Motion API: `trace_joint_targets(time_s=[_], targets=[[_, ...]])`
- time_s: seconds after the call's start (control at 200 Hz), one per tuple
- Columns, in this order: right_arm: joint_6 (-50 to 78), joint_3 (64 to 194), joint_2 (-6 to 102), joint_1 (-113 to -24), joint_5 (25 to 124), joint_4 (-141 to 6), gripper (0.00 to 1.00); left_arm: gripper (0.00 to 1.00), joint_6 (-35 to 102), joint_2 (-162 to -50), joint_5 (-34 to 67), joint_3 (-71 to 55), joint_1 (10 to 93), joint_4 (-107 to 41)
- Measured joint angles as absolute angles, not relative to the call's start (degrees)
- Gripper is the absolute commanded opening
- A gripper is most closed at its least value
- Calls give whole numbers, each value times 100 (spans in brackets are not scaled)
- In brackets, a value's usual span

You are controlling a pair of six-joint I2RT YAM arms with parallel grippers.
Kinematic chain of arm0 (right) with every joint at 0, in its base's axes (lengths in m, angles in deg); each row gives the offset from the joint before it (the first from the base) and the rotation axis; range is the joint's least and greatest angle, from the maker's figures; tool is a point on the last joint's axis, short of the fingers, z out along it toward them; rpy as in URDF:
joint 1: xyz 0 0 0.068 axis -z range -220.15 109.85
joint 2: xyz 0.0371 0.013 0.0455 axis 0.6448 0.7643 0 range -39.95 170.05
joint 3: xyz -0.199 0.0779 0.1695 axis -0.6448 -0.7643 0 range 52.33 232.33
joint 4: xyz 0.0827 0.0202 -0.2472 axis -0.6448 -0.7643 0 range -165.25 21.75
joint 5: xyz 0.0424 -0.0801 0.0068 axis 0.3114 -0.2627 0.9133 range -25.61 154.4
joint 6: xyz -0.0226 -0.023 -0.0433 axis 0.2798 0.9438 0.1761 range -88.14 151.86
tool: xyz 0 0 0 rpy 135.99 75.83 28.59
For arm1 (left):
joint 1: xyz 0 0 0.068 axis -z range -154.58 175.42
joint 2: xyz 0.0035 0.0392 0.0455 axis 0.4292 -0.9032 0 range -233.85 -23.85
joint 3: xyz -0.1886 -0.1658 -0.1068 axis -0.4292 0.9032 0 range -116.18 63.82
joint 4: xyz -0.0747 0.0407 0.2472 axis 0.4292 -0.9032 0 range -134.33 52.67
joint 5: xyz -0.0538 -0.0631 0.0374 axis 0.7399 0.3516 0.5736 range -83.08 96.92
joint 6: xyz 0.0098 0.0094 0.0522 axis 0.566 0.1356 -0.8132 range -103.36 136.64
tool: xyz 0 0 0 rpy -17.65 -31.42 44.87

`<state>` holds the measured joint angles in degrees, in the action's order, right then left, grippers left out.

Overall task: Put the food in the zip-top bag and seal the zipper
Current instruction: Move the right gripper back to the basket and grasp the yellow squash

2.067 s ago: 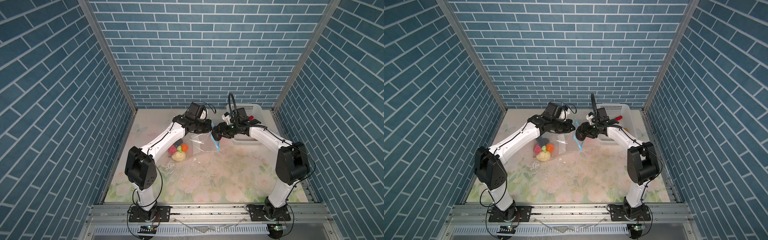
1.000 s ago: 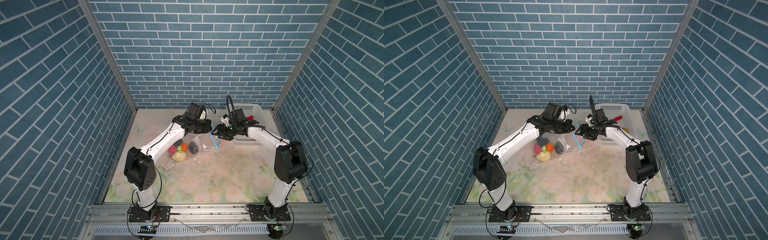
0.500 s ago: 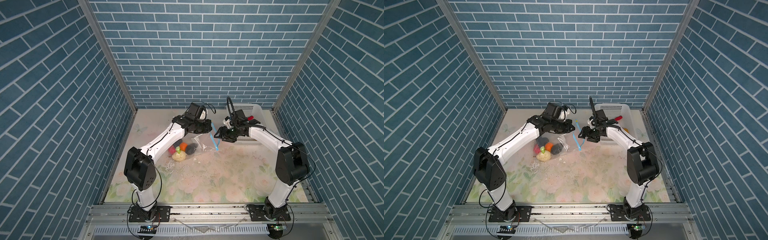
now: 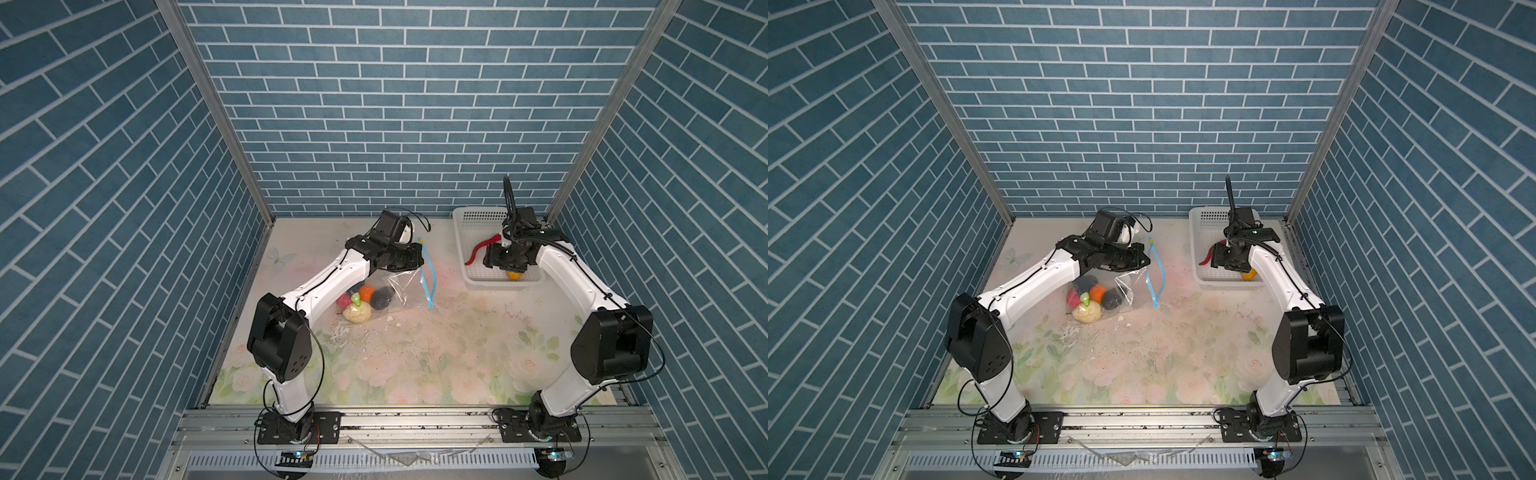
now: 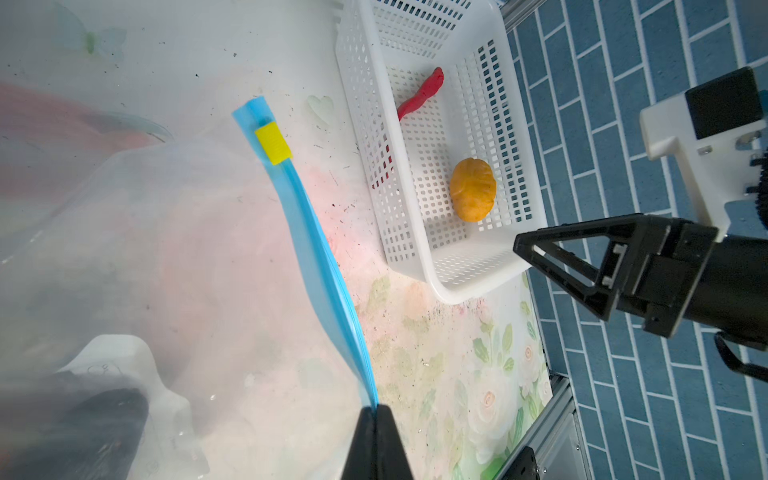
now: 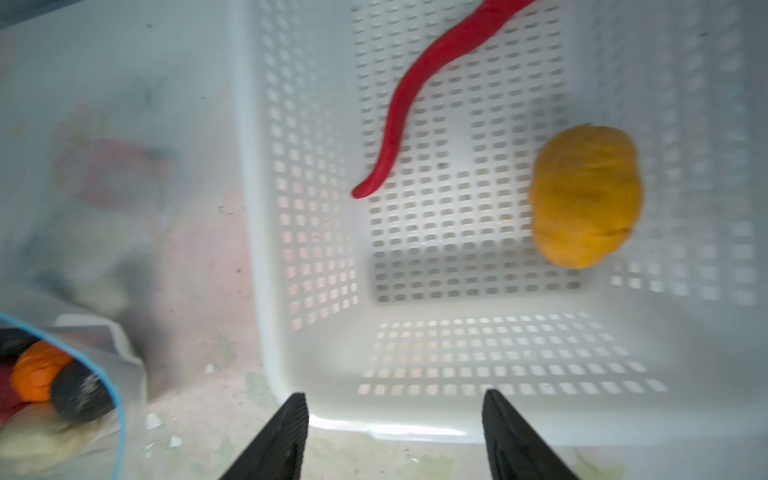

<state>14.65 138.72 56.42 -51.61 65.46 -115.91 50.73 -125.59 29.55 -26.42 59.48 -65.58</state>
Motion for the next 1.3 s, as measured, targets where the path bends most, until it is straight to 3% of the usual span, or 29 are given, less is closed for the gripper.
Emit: trace_joint_targets(time_s=[0.325, 0.71, 1.3], targets=[[2035, 14535, 6998, -4668, 5426, -11720, 68, 3, 5075, -12548, 2988, -2642, 5948, -6543], [2186, 15081, 7841, -4421, 5234, -11759, 76, 3, 5075, -12548, 3016, -2642, 5948, -6545], [2180, 15387, 8401, -4368, 5354, -11776, 61, 3, 5075, -12548, 3019, -2644, 5948, -6547]])
